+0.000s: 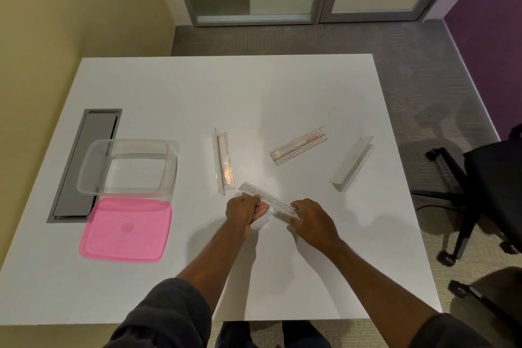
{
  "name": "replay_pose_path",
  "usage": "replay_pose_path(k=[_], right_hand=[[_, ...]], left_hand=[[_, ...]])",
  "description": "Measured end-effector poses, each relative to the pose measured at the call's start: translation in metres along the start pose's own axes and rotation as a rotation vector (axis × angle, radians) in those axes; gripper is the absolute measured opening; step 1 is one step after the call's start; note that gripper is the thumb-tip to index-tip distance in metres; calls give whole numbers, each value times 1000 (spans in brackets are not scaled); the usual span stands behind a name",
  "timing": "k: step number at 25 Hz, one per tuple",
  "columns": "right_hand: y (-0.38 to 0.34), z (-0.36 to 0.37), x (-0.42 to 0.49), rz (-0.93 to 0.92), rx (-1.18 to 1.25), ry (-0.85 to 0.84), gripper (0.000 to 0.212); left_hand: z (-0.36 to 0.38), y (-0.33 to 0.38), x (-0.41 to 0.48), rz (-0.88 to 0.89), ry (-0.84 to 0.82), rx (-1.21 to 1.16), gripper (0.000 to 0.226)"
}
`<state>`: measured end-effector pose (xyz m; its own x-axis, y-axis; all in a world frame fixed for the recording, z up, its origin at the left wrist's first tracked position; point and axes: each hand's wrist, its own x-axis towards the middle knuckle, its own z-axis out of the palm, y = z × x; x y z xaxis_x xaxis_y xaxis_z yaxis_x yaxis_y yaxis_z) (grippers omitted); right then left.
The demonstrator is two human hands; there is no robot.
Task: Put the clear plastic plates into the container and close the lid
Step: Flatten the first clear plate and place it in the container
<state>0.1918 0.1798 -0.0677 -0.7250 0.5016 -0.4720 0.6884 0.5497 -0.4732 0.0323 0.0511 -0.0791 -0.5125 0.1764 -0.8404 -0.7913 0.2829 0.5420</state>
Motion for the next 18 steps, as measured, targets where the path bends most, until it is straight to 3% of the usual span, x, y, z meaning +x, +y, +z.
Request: replay_pose_path(k=[8, 13, 18], right_hand=[[-6, -11, 5, 4, 96, -168, 84], [-22, -27, 17, -68, 60, -306, 86], [-44, -30, 22, -155, -57, -277, 82]], left_hand=[[-27, -9, -13, 4, -15, 15, 21], [-42, -4, -19, 71, -59, 28, 9], [-62, 12, -28, 167, -39, 82, 10]])
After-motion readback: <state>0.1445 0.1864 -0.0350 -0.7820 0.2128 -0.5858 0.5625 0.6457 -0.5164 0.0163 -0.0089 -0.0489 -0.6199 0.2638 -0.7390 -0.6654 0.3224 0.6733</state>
